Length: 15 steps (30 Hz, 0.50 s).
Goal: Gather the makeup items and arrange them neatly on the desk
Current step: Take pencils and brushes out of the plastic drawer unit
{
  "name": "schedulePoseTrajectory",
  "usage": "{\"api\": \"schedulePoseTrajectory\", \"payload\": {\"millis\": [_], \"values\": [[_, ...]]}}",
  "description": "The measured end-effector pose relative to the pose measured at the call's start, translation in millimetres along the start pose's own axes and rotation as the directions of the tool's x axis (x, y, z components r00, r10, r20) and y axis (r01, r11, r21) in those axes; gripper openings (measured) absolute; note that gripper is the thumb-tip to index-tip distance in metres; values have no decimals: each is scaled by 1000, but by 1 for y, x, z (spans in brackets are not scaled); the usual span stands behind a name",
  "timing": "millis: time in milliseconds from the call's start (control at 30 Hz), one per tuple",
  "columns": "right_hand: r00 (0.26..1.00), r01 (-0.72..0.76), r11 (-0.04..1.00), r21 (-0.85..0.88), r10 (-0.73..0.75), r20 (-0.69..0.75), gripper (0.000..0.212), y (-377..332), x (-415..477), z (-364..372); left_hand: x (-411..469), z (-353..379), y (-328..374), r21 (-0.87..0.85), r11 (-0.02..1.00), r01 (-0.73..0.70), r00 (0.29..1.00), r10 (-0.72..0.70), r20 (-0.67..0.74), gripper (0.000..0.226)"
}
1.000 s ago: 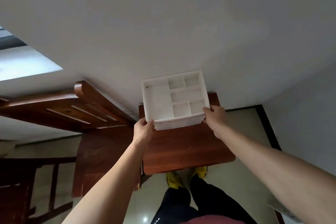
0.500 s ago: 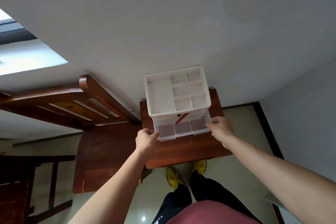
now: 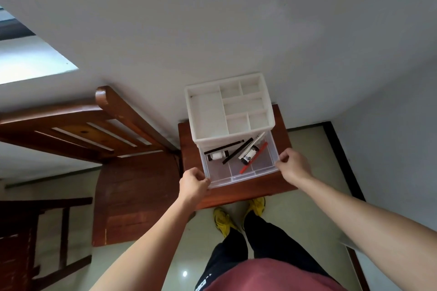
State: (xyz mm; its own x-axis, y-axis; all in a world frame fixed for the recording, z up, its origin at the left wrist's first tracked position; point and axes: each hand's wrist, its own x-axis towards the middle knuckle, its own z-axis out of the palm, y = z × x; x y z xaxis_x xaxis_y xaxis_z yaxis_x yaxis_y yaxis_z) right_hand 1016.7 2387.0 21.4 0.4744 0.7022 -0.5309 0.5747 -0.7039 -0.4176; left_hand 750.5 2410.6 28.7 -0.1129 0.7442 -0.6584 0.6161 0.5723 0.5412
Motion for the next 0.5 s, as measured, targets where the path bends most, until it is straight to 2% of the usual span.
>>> {"api": "schedulePoseTrajectory", "payload": {"millis": [200, 267, 333, 367, 433, 500], "values": [[995, 59, 990, -132, -48, 84, 12, -3, 4, -8, 1, -5, -1, 14, 999, -36, 999, 36, 22, 16], [987, 160, 953, -258, -163, 9, 26, -6, 2, -16, 3, -7, -3, 44, 998, -49, 999, 48, 23, 16], [908, 361, 866, -345, -411, -82, 30, -10, -1, -20, 5, -7, -5, 63, 996, -63, 998, 62, 24, 17], [848, 473, 808, -352, -525, -66, 27, -14, -3, -21, 5, -7, -5, 68, 995, -70, 997, 69, 23, 17], [743, 646, 674, -357, -663, 92, 22, -29, -6, -17, 5, -7, -7, 75, 994, -82, 997, 81, 21, 18], [670, 733, 539, -415, -679, 300, 29, -42, -1, -7, 5, -7, -7, 80, 992, -94, 995, 93, 19, 18]]}}
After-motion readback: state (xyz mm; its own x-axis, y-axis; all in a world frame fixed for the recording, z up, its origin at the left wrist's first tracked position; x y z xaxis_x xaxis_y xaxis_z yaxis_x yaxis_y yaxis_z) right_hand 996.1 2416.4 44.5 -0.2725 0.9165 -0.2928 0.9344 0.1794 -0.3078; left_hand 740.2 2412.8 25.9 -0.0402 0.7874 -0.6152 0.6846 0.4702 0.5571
